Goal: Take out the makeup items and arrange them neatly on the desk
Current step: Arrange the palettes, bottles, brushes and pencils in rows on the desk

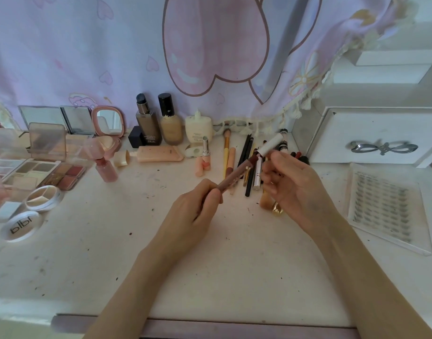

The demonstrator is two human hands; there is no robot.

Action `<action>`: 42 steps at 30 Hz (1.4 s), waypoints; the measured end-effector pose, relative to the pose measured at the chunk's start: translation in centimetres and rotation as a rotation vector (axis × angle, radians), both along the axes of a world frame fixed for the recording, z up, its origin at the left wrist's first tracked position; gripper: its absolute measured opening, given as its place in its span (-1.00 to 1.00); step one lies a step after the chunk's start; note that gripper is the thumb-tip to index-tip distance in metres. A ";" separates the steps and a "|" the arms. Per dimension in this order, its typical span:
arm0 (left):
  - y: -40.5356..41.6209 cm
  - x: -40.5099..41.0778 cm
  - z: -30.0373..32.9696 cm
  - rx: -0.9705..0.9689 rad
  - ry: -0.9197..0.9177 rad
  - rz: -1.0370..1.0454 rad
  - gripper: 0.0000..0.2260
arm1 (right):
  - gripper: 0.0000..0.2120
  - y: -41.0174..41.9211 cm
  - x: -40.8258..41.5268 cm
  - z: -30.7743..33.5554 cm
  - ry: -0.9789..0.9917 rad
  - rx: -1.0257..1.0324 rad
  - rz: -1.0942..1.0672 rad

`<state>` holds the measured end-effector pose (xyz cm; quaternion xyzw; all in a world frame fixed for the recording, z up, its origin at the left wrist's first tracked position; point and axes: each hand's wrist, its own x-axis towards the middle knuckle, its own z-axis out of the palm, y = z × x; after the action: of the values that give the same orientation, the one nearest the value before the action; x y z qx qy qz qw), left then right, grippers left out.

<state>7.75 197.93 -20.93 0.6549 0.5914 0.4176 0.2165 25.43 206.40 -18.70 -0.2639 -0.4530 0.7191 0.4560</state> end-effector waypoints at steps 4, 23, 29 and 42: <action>0.2 -0.1 -0.4 -0.050 0.001 -0.018 -0.80 | -0.81 -1.0 -0.8 -0.2 -0.198 0.217 0.031; -4.0 -7.5 -1.7 -0.207 0.634 0.271 -0.52 | -0.92 -0.1 -9.9 2.5 -0.549 0.569 0.004; -6.5 -11.2 -2.2 -0.357 0.715 0.487 -0.40 | -0.95 0.3 -17.2 2.1 -0.653 0.688 0.075; -6.5 -11.3 -3.0 -0.321 0.753 0.522 -0.41 | -0.89 0.6 -23.2 0.9 -0.765 0.795 0.055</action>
<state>-3.54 191.47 -23.96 0.5488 0.8301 0.0953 -0.0264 2.22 207.04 -17.84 -0.3020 -0.8297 0.3572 0.3046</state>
